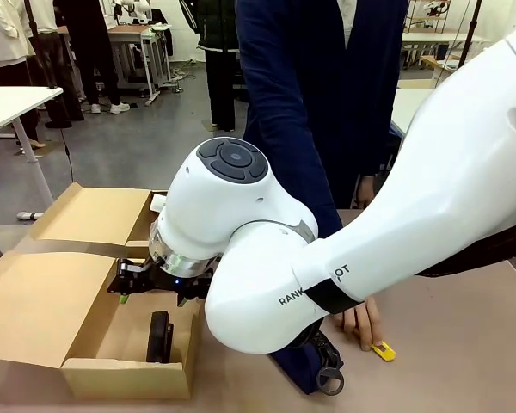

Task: Place items inside the box.
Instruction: Pick up a Pencil pouch or Stapler and place it inside the Mailer Box closest to the robot.

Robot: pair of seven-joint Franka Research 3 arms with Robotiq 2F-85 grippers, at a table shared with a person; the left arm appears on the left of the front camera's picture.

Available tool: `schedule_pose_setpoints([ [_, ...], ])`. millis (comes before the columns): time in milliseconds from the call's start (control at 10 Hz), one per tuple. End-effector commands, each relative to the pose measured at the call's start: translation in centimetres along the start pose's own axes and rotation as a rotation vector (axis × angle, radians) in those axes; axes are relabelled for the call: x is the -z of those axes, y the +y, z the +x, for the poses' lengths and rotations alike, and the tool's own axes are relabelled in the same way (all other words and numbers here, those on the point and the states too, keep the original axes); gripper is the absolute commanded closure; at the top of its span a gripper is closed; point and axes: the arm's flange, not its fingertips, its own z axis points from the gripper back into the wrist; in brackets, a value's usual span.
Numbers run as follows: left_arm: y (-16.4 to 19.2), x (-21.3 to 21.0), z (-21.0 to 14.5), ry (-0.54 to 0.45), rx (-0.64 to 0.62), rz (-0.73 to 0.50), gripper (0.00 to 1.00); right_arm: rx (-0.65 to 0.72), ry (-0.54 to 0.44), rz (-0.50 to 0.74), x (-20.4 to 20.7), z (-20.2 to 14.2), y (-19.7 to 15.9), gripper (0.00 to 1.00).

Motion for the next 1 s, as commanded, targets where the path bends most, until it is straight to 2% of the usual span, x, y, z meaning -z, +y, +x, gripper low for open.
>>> schedule_pose_setpoints([
  [0, -0.1, 0.1, 0.1, -0.019, 0.021, -0.02, 0.0, 0.022, 0.015, 0.037, -0.7, 0.6, 0.3, 0.0],
  [200, -0.1, 0.1, 0.1, -0.019, 0.021, -0.02, 0.0, 0.01, 0.089, 0.085, -2.7, 0.7, -0.3, 0.0],
  [300, -0.1, 0.1, 0.1, -0.019, 0.021, -0.02, 0.0, 0.011, 0.128, 0.104, -5.5, 0.8, -1.6, 0.0],
  [500, -0.1, 0.1, 0.1, -0.019, 0.021, -0.02, 0.0, -0.015, 0.245, 0.212, -13.8, 0.5, -5.5, 0.0],
  [700, -0.1, 0.1, 0.1, -0.019, 0.021, -0.02, 0.0, -0.003, 0.38, 0.272, -20.2, -1.7, -8.5, 0.0],
  [800, -0.1, 0.1, 0.1, -0.019, 0.021, -0.02, 0.0, 0.02, 0.389, 0.335, -23.4, -2.3, -11.1, 0.0],
  [900, -0.1, 0.1, 0.1, -0.019, 0.021, -0.02, 0.0, 0.092, 0.289, 0.351, -26.0, -2.5, -14.3, 0.0],
])
